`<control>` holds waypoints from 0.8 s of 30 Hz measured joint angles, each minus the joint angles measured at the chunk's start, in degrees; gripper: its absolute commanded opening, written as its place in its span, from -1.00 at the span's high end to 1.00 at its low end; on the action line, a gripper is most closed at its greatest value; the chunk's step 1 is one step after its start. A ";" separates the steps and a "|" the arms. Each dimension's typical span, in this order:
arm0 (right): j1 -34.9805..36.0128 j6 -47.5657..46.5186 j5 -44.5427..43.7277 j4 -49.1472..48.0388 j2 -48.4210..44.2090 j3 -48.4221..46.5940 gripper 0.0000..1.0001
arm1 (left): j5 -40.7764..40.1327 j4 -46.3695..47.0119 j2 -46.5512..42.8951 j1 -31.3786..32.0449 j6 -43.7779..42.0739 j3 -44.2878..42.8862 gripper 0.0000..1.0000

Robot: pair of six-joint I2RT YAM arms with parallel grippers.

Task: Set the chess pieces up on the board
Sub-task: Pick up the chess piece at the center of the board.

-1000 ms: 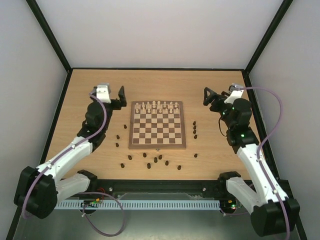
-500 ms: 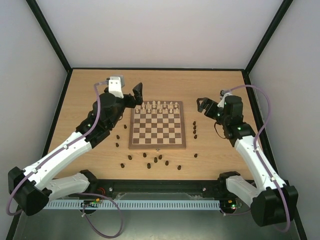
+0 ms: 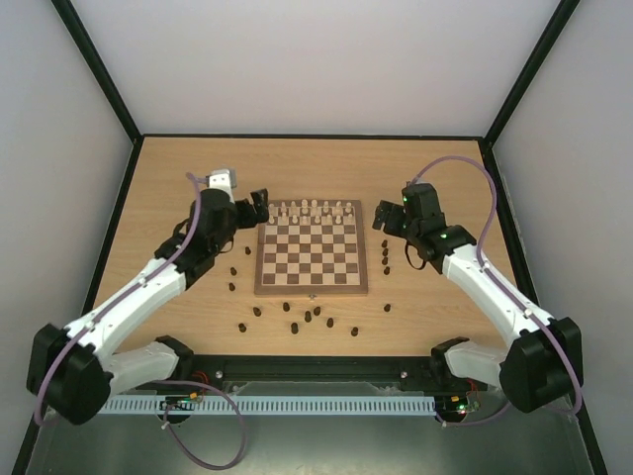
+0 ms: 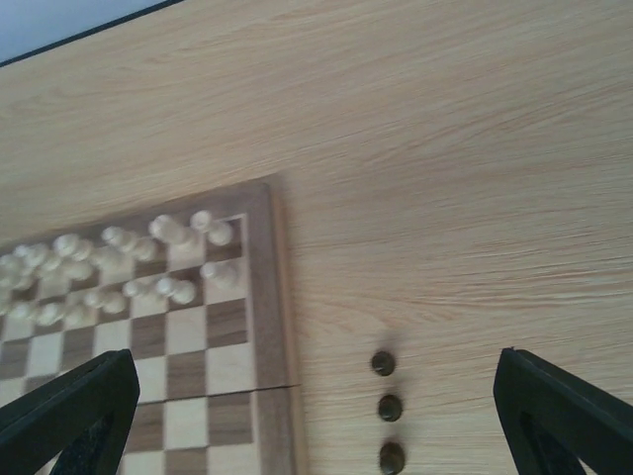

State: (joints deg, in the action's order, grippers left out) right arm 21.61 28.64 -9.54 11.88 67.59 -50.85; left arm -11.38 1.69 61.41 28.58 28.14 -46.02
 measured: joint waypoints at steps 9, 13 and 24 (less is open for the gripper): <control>0.13 -1.03 -6.73 0.83 8.50 -0.48 -0.49 | -0.39 -4.70 10.71 0.85 0.94 0.15 -0.98; 0.13 -1.73 -6.64 1.66 14.80 -2.38 -0.28 | -4.87 -6.49 9.84 1.84 0.76 0.17 -0.98; 0.13 -2.73 -8.24 2.58 21.55 -5.66 0.09 | -18.88 -11.52 8.41 0.96 6.23 1.07 -0.98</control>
State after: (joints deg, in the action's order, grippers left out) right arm 21.74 25.91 -17.78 14.46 89.14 -56.51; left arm -30.26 -9.82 69.82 29.54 34.37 -44.95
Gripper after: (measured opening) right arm 0.490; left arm 0.991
